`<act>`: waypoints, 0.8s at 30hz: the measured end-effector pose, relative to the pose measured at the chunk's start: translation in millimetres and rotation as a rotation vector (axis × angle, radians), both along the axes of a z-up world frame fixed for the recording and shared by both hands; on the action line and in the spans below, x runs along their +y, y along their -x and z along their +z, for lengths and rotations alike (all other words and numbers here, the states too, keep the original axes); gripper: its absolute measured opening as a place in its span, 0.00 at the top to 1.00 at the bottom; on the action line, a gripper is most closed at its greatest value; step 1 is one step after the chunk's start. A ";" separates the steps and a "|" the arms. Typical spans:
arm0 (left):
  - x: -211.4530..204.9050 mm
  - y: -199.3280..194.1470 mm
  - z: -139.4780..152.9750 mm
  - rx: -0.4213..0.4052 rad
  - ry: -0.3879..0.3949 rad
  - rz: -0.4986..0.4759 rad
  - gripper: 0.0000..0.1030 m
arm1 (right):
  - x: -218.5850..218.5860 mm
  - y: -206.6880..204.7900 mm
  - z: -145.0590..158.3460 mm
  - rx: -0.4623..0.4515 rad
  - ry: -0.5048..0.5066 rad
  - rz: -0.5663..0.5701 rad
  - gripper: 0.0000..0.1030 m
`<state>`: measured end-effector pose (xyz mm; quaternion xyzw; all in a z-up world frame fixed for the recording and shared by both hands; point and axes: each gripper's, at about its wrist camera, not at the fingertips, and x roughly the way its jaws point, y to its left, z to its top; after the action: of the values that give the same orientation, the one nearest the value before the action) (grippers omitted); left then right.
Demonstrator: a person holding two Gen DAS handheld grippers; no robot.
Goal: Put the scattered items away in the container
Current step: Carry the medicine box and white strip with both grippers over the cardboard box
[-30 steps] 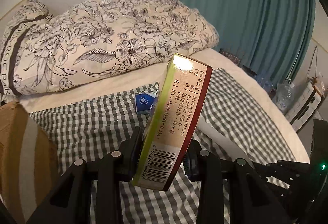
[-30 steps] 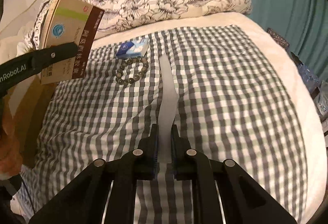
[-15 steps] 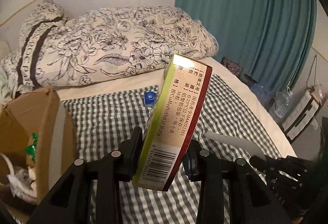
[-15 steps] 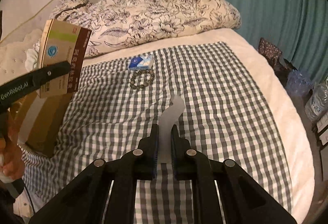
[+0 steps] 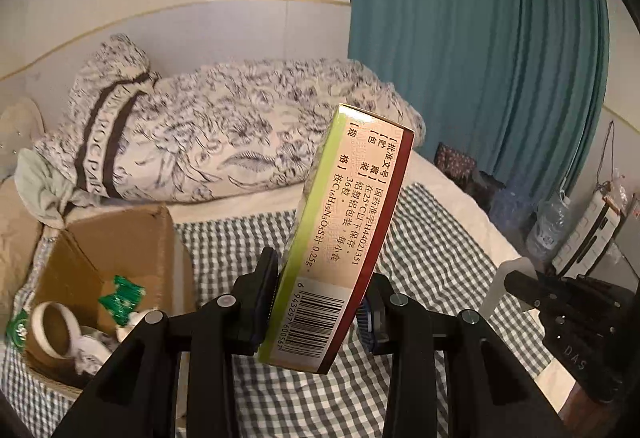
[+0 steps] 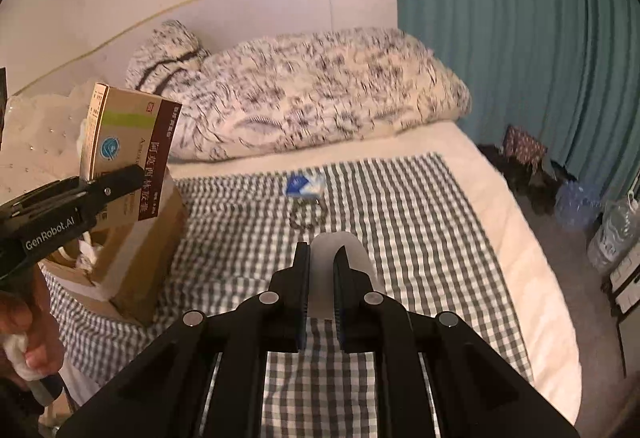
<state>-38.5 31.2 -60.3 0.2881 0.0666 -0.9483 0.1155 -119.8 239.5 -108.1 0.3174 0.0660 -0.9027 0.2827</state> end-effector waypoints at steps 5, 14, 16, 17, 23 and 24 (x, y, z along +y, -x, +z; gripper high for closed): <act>-8.0 -21.1 21.4 0.033 0.006 0.021 0.65 | -5.3 -16.8 25.5 0.048 0.022 0.017 0.90; -29.7 -54.8 51.8 0.072 0.011 0.058 0.65 | -23.4 -46.2 67.0 0.134 0.055 0.068 0.90; -37.8 -61.9 57.5 0.079 0.010 0.067 0.65 | -30.0 -52.4 76.8 0.152 0.061 0.084 0.90; -40.7 -64.7 59.9 0.083 0.012 0.073 0.65 | -32.4 -54.6 80.6 0.161 0.063 0.091 0.90; -69.1 -82.3 70.2 0.095 0.007 0.121 0.65 | -51.3 -69.7 99.2 0.198 0.087 0.140 0.90; -73.8 -84.5 70.9 0.095 0.006 0.128 0.65 | -55.5 -72.6 101.3 0.206 0.088 0.149 0.90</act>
<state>46.0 -42.6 10.6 0.2377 0.0872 -0.9517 0.1735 -47.2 184.0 -6.8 0.2046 0.0781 -0.9091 0.3544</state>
